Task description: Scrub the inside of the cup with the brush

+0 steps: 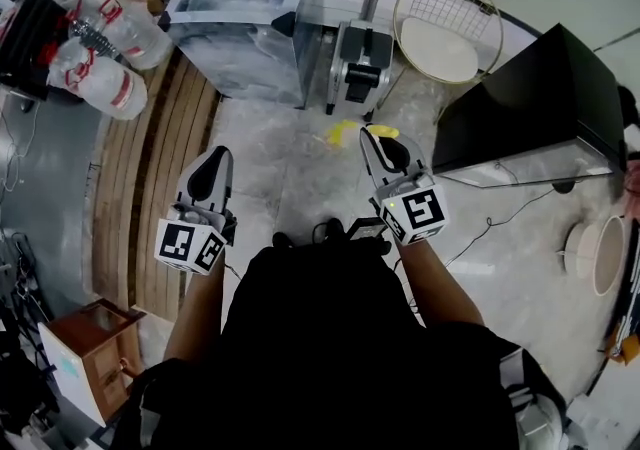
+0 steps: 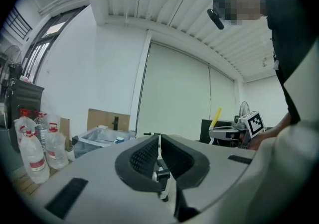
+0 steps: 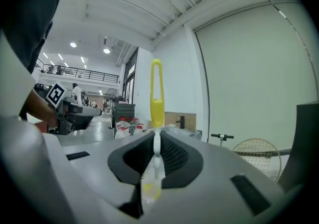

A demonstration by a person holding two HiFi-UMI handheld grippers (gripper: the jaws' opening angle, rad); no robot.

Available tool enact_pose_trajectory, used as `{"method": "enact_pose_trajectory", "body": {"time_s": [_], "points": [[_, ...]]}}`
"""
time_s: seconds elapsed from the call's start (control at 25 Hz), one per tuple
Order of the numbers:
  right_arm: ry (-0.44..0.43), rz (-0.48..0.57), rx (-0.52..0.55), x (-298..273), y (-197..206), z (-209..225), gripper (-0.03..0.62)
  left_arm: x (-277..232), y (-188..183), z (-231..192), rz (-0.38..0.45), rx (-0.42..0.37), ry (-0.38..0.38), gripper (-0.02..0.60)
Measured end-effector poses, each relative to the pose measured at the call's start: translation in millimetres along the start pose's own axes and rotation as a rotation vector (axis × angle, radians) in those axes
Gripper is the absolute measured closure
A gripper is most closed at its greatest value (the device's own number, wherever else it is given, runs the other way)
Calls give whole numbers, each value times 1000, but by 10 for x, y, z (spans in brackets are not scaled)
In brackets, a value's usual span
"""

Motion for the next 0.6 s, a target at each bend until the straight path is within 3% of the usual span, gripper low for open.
{"method": "enact_pose_trajectory", "body": {"time_s": [0.6], "points": [[5,-10,-4,-206,47,-307,554,326,134,-265,-38,14,-26,563]]}}
Point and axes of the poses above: the fingertips, and each gripper's own axes: x backward along the fingers, z to its right, y out of its underside, the point moved 1 cm from there along x, backward along the fingers
